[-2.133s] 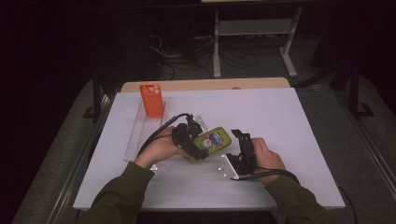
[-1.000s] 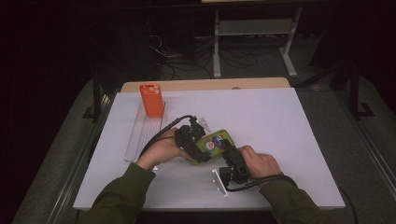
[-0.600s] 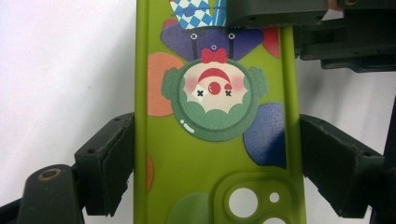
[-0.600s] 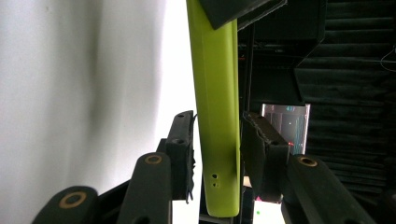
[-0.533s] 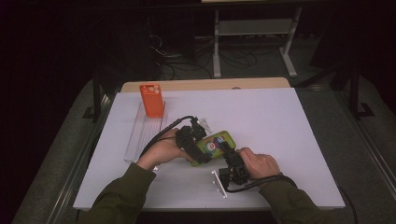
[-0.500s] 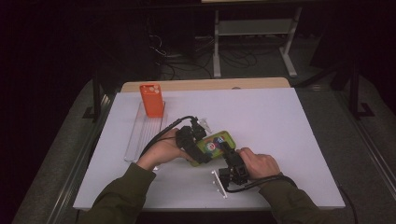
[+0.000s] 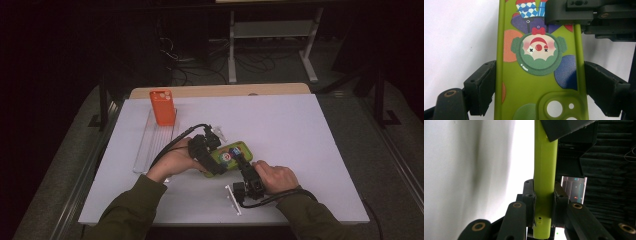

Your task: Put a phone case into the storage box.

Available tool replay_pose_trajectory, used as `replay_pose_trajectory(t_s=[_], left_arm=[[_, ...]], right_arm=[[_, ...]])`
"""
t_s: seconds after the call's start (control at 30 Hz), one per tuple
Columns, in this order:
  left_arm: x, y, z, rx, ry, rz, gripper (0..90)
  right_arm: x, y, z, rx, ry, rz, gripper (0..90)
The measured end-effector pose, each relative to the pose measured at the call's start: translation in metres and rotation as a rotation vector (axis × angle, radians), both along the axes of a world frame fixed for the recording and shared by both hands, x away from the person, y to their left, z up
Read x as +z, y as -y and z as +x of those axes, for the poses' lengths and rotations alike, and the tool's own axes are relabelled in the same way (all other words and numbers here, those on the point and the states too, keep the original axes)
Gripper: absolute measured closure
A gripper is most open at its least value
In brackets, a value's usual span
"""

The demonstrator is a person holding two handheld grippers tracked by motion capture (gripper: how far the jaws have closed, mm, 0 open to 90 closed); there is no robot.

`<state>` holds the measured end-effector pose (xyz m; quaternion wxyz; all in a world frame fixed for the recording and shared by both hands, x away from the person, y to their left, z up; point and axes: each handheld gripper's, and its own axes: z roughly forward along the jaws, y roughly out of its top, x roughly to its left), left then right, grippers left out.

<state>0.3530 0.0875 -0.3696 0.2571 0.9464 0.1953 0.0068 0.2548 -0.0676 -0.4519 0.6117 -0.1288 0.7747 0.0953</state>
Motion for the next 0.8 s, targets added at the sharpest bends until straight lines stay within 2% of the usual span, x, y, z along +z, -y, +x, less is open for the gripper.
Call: replay_pose_trajectory(t_s=[0.17,0.2,0.33,0.43,0.47,0.57,0.8], left_arm=[[0.001,-0.002,0.001,-0.015,0.003,-0.005,15.2],[0.001,-0.002,0.002,-0.013,-0.006,-0.008,15.1],[0.002,-0.005,0.002,-0.030,0.004,-0.017,13.3],[0.003,-0.006,0.001,-0.020,-0.002,-0.046,9.4],[0.004,-0.006,0.001,-0.014,-0.007,-0.058,7.3],[0.004,-0.008,0.002,-0.020,-0.007,-0.050,0.7],[0.009,-0.018,0.003,-0.003,-0.009,-0.097,0.0]], right_arm=[[0.000,0.000,0.000,-0.006,0.008,0.005,76.0],[0.001,0.000,0.000,-0.005,0.013,0.007,76.0],[0.001,0.001,0.000,0.000,0.023,0.022,76.2],[0.001,0.001,0.001,0.002,0.026,0.018,76.2],[0.001,0.001,0.001,-0.004,0.024,0.025,76.2],[0.000,0.002,0.001,-0.011,0.014,0.027,76.1],[0.004,0.005,0.004,-0.032,-0.009,0.055,76.0]])
